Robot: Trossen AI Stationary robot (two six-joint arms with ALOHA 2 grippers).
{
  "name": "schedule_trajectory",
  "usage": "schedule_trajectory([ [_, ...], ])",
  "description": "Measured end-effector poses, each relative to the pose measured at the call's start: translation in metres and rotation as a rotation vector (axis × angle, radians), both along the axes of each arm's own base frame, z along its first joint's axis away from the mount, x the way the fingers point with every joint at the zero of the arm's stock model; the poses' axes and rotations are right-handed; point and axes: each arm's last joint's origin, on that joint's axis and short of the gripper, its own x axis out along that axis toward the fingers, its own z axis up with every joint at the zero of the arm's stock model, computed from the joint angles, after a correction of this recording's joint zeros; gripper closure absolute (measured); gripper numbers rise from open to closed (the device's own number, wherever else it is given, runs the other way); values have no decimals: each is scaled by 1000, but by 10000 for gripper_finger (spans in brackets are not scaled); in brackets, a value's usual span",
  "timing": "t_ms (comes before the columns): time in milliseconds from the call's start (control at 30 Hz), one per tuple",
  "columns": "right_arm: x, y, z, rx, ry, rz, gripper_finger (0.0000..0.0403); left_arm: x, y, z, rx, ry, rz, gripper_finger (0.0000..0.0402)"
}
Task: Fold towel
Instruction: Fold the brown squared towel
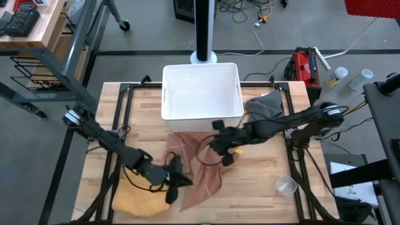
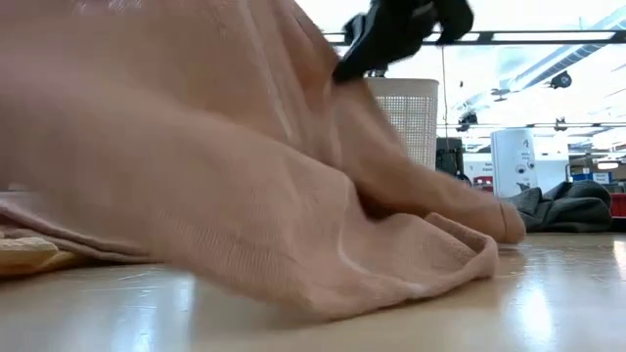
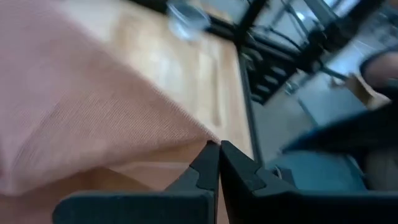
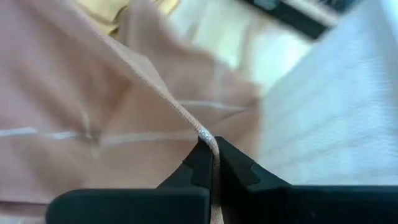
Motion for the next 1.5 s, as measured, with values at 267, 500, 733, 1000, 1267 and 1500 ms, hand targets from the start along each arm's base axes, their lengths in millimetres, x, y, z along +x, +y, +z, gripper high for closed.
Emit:
schedule_trajectory([
  [267,-40,4,54,-231,-144,-124,402,-31,29,52,143,-169,195,401],
  [500,-63,5,109,-282,-329,-139,402,-41,39,123,324,-358,195,401],
  [733,-86,13,167,-276,-447,-100,403,-57,45,203,428,-411,122,401],
  [1000,-122,19,219,-121,-427,-95,403,-83,50,267,345,-415,56,401],
  [1267,-133,27,194,85,-192,-110,403,-59,24,219,393,-165,11,401],
  [1500,-128,30,143,46,-11,-307,403,-21,-1,96,516,190,57,401],
])
